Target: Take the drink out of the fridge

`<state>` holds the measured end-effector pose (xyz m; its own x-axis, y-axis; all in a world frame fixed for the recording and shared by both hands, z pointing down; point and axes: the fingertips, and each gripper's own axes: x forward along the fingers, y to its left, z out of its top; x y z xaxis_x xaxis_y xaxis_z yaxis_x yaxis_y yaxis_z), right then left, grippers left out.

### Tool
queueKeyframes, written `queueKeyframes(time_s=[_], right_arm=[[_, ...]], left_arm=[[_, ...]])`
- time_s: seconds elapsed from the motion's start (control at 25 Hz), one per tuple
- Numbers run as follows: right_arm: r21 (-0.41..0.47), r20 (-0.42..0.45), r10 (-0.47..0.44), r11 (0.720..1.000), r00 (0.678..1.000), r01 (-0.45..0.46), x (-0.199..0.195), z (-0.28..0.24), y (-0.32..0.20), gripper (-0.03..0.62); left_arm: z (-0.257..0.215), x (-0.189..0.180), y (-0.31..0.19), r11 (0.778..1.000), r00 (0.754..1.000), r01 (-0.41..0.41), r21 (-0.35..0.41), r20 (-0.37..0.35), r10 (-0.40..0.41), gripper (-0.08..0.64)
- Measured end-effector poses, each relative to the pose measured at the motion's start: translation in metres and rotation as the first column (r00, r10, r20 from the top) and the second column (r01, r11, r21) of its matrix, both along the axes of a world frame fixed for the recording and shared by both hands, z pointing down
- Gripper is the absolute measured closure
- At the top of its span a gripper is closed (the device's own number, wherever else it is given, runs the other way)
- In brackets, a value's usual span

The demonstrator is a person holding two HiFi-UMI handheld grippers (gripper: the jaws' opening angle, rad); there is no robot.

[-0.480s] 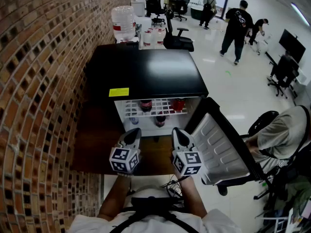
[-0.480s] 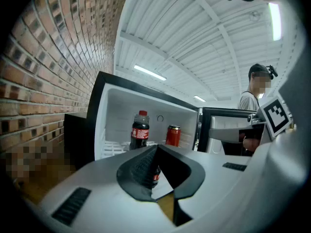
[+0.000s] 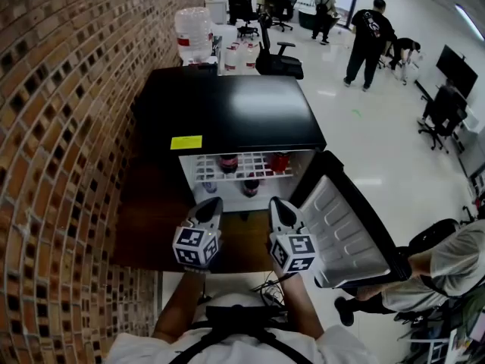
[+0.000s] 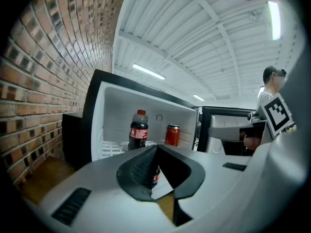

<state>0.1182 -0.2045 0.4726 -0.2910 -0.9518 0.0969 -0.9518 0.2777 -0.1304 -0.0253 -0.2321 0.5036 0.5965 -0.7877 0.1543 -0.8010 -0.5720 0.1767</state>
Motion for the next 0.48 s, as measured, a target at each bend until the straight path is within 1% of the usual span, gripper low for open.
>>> queueKeyframes(time_s=[0.48], right_arm=[[-0.005,0.004,0.009,1.000,1.000,-0.009,0.0056,0.0015,-0.0043,0.578]], left_arm=[[-0.0017,0.0050,-0.0095,1.000,1.000,-0.013,0.005,0.024,0.013,0.557]])
